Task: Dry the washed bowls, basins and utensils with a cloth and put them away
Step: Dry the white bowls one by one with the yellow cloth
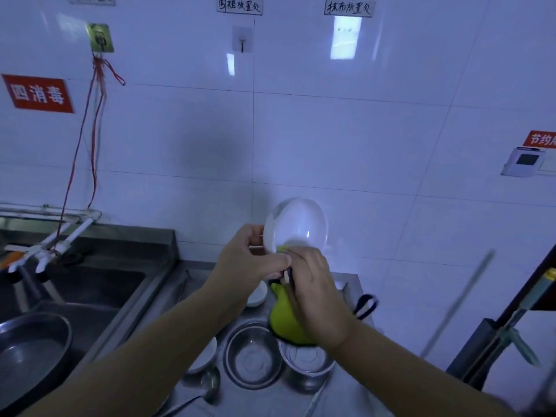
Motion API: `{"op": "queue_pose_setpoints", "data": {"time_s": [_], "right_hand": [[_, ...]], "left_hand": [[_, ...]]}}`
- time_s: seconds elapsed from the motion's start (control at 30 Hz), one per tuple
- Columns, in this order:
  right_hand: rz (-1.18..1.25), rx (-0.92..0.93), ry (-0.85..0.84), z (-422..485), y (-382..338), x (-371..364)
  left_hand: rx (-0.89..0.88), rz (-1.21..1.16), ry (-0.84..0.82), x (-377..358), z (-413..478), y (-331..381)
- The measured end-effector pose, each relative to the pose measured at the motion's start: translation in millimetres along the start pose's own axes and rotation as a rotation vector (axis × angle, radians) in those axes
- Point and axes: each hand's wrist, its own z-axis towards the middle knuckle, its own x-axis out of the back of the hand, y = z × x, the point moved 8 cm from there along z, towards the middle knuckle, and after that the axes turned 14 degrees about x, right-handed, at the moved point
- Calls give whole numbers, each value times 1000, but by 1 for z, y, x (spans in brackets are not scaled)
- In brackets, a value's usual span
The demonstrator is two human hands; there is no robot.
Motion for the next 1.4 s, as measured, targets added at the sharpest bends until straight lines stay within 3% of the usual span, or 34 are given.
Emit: {"op": "queue_pose_setpoints", "data": {"time_s": [0.07, 0.2, 0.27, 0.5, 0.6, 0.83, 1.03, 1.17, 1.23, 1.33, 1.4], "right_hand": [[-1, 7, 53, -1, 0, 2], [-159, 374, -87, -10, 5, 8], [-196, 425, -87, -6, 9, 13], [-70, 26, 147, 10, 4, 18], [-22, -25, 194, 5, 3, 13], [-218, 478, -47, -2, 16, 21], [-125, 93, 107, 19, 14, 31], [-60, 21, 177, 13, 4, 34], [-53, 121, 115, 8, 6, 36], [-229, 421, -19, -1, 14, 40], [-278, 490, -67, -2, 21, 41]], "left_hand": [[-25, 86, -11, -1, 0, 8], [-30, 301, -177, 4, 0, 30], [-55, 341, -166, 7, 3, 36], [-166, 32, -66, -5, 3, 7], [-199, 85, -23, -4, 1, 14], [-194, 386, -188, -2, 2, 46], [-238, 46, -136, -12, 3, 25], [-275, 77, -118, -15, -3, 31], [-283, 159, -116, -14, -6, 42], [-247, 340, -217, -15, -5, 56], [-228, 390, -269, -16, -2, 61]]}}
